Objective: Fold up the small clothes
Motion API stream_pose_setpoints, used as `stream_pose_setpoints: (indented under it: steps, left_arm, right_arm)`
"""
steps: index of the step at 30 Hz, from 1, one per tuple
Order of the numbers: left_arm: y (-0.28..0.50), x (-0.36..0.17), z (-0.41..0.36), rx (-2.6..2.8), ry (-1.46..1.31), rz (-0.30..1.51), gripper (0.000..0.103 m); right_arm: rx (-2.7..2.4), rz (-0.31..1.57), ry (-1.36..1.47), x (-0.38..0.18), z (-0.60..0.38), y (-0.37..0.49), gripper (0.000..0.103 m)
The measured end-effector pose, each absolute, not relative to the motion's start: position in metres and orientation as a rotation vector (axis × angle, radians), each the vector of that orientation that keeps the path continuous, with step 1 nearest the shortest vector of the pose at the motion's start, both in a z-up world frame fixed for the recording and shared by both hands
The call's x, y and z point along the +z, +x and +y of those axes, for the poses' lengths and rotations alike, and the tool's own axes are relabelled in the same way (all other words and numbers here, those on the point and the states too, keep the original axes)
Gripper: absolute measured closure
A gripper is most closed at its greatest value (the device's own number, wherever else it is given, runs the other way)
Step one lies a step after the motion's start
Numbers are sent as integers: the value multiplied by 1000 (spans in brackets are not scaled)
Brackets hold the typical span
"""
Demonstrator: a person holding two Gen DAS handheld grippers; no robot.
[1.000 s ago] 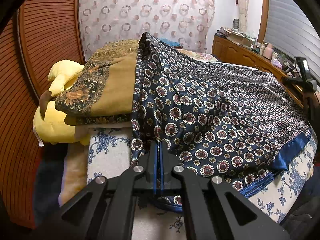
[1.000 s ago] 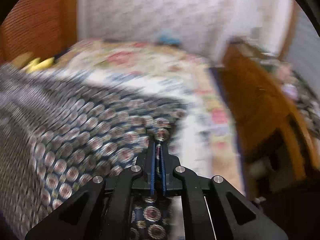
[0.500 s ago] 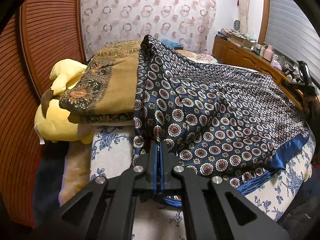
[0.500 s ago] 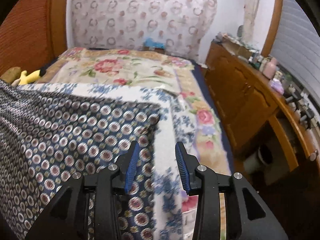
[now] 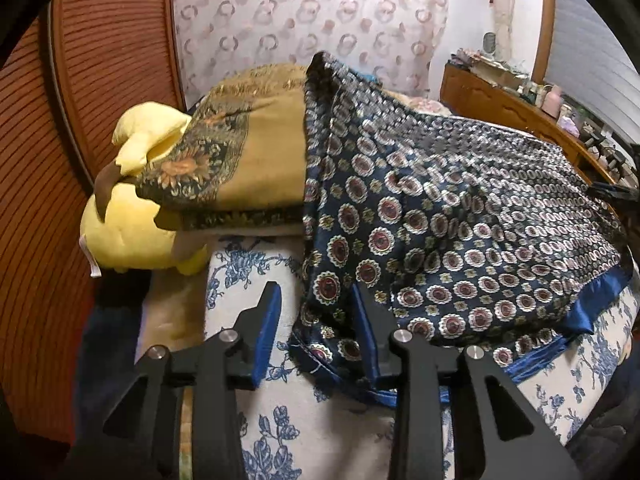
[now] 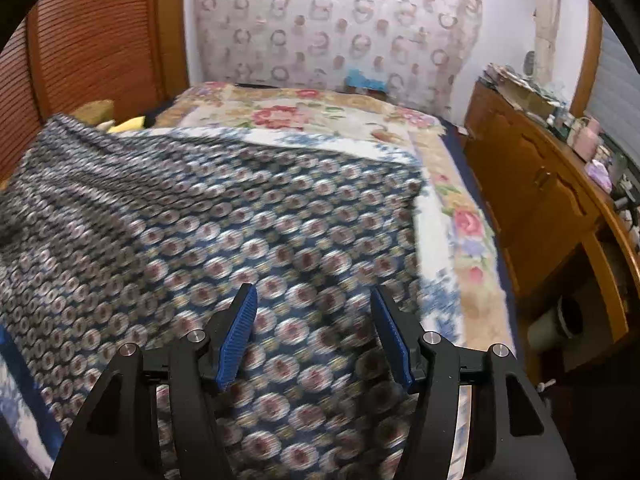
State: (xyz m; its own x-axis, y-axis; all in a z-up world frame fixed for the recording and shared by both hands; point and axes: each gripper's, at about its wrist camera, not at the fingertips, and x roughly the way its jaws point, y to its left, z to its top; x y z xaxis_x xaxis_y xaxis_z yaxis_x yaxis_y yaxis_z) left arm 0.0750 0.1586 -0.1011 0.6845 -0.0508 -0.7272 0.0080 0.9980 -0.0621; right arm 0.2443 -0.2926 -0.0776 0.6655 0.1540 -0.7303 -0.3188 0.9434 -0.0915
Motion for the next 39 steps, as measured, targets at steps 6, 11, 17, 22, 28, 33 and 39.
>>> stream_pose_setpoints:
  steps: [6,11,17,22,28,33,39]
  left_arm:
    - [82,-106,160,-34,-85,838,69]
    - [87,-106,160,-31,-94,845,69]
    - [94,-105,158,-59,-107,852,69]
    - [96,-104,156,-118,-129,848,96]
    - [83,-75,136,-190,-129,751,103]
    - [90,-28,102,-286,-113,644,103]
    - [122,18,32,-422,-39,572,103]
  right_arm:
    - [331,816,-234,-85,-277,224,43]
    - [347,814,-232,-87,-275,209,43]
    - [328,807,-220,-90,-286,188,43]
    - [326,805,-208,-93,-293,176,43]
    - [319,794,-160,-94,-306,162,43]
    - [311,767,-109,-88,-322,149,43]
    - [292,736,-76,-78,-339,139,43]
